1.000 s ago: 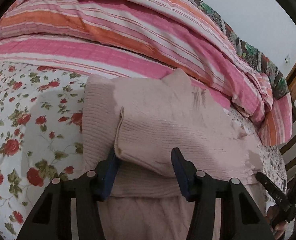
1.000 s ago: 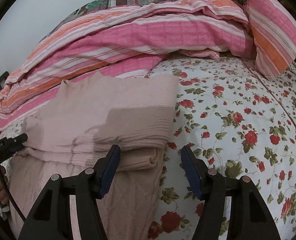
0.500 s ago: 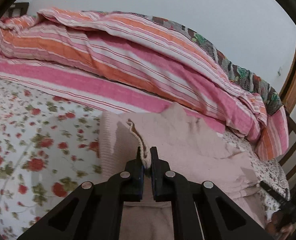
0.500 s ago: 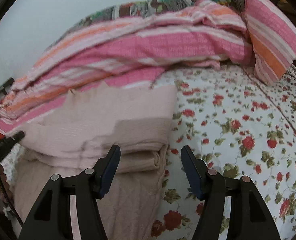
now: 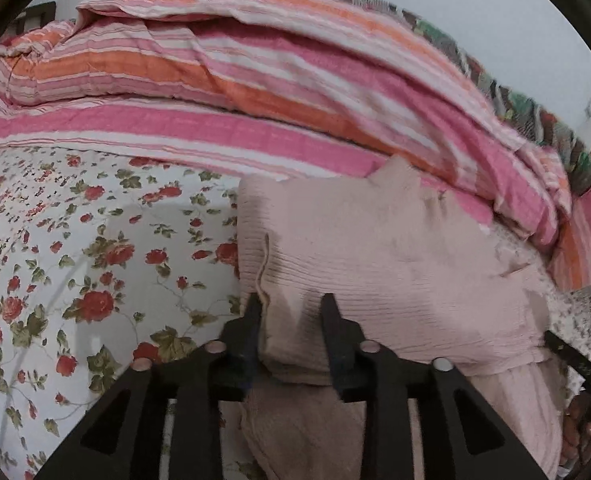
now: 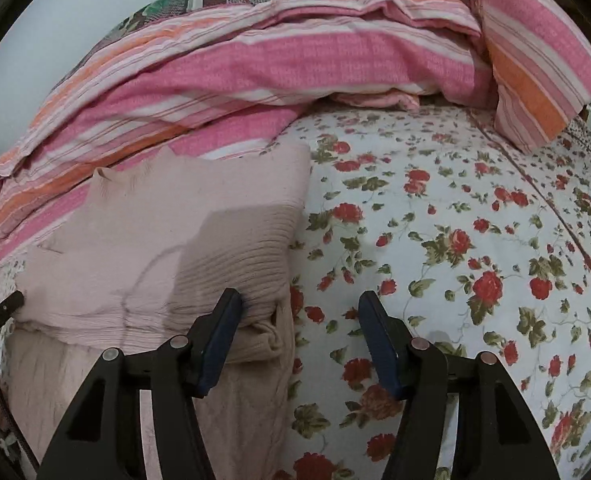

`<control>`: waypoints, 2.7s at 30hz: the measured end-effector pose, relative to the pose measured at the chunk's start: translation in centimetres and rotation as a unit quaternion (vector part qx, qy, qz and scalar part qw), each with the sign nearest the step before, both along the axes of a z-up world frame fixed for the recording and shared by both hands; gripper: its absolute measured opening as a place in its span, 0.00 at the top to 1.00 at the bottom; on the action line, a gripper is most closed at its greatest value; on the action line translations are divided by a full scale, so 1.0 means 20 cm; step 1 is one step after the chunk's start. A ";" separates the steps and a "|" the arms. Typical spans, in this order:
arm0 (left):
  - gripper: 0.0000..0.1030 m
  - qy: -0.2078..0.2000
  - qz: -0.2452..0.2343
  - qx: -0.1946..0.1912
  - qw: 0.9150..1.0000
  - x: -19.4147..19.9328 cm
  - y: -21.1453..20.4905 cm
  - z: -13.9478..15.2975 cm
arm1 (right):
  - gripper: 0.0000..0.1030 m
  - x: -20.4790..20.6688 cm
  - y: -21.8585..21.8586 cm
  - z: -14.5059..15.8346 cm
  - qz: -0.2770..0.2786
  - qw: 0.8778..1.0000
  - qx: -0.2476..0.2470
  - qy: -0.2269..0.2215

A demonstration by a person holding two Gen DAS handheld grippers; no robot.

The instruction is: Fold small clothes

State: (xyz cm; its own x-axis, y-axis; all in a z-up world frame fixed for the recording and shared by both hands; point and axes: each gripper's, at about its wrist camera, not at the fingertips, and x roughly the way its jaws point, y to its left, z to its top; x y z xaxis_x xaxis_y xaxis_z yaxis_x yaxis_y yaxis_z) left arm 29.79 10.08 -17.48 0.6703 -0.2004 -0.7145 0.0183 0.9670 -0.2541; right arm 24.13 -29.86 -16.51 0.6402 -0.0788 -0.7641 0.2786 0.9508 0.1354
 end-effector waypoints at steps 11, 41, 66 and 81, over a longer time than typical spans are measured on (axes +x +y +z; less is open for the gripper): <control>0.52 0.005 0.019 0.030 0.999 -0.02 -0.02 -0.03 | 0.40 -0.01 0.07 -0.05 0.020 0.999 -0.040 -0.005; 0.36 0.017 0.010 0.046 0.999 -0.03 -0.06 -0.05 | 0.35 -0.05 0.09 -0.02 0.017 0.999 -0.031 -0.005; 0.34 0.018 0.010 0.047 0.999 -0.03 -0.06 -0.05 | 0.32 -0.05 0.10 -0.03 0.019 0.999 -0.034 -0.002; 0.34 0.019 0.009 0.047 0.999 -0.03 -0.06 -0.05 | 0.32 -0.05 0.10 -0.03 0.020 0.999 -0.035 -0.002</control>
